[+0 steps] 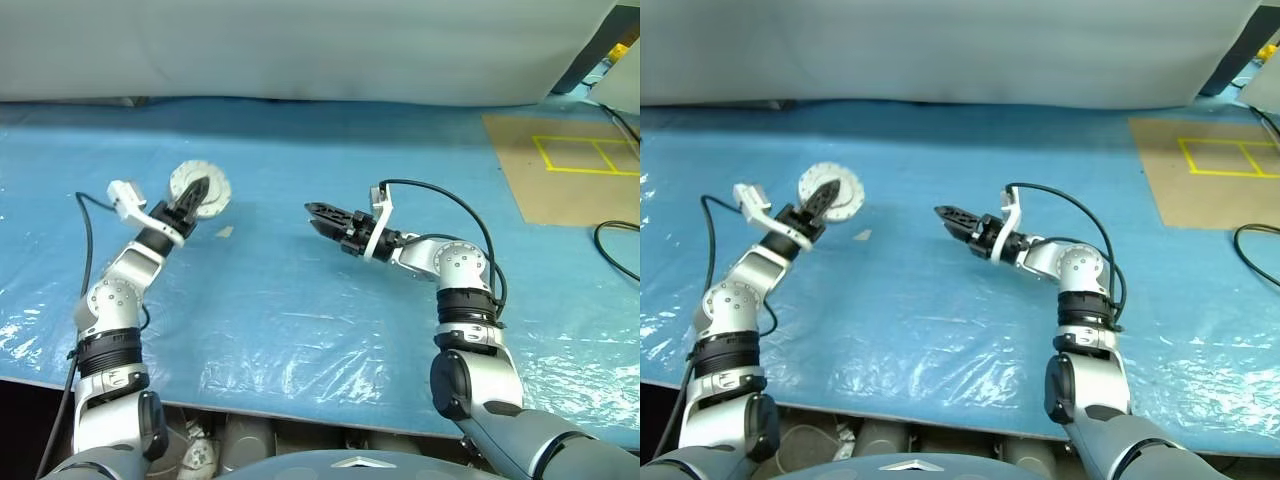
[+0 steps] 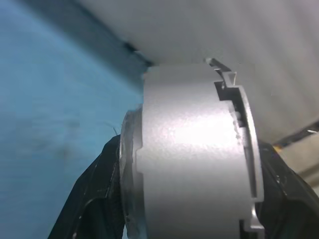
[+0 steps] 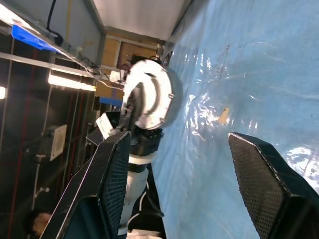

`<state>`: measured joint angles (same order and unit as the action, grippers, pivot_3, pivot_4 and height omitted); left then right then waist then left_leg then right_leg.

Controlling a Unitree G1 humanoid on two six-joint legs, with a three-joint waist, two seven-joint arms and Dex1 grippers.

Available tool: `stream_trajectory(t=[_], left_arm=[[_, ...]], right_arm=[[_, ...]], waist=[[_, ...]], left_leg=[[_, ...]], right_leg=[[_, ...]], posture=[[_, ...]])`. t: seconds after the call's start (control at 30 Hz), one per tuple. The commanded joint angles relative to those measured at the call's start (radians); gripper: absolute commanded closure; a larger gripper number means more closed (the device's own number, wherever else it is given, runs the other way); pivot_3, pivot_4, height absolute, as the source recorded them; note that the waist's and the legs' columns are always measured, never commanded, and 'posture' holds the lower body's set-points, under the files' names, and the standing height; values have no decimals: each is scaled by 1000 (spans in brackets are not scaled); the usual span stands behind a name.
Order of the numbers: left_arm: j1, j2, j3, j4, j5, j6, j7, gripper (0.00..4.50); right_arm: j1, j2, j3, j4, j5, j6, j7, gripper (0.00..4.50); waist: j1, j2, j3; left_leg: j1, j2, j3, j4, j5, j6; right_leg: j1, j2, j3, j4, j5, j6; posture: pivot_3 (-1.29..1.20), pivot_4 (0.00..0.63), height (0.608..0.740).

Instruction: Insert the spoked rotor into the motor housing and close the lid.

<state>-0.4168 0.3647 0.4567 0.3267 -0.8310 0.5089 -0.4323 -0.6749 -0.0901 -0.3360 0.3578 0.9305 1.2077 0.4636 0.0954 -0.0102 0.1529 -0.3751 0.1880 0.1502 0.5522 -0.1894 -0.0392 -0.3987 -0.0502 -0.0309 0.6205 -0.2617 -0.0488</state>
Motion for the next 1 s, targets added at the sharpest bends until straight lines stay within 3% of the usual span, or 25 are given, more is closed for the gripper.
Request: stream_trajectory(t=[0.03, 0.33, 0.53, 0.8, 1.0], left_arm=[[-21, 35, 28, 33, 59, -92, -18, 1637], [-79, 38, 5, 245, 168, -168, -68, 1637], [-96, 91, 13, 393, 262, -228, -24, 34], [-72, 223, 85, 537, 303, -333, 23, 34], [-35, 297, 101, 599, 297, -336, -65, 34]], right_arm=[[25, -28, 1, -72, 18, 6, 26, 1231], [81, -40, 28, -147, 19, 5, 33, 1231], [97, -35, 52, -151, 9, -5, 36, 1204], [108, -33, 86, -136, -15, -33, 55, 1204], [107, -36, 106, -117, -42, -53, 66, 1204]], waist=[[4, -2, 1], [3, -4, 2], [-1, -3, 2], [-32, -3, 2], [-34, -3, 2]], left_leg=[[-1, 0, -1, 0, 0, 0], [-2, 2, -1, 7, 0, 0], [6, 3, -2, 7, 0, 0], [9, 3, -3, 7, 0, 0], [9, 3, -3, 6, 0, 0]], right_leg=[[0, 0, -1, 0, 0, 0], [4, -2, -7, 3, 0, 0], [11, -3, -6, 2, 0, 0], [11, -3, -4, 2, 0, -1], [11, -3, -4, 2, 0, -1]], posture=[[0, 150, 740], [0, 150, 740], [0, 150, 740], [0, 150, 740], [0, 150, 740]])
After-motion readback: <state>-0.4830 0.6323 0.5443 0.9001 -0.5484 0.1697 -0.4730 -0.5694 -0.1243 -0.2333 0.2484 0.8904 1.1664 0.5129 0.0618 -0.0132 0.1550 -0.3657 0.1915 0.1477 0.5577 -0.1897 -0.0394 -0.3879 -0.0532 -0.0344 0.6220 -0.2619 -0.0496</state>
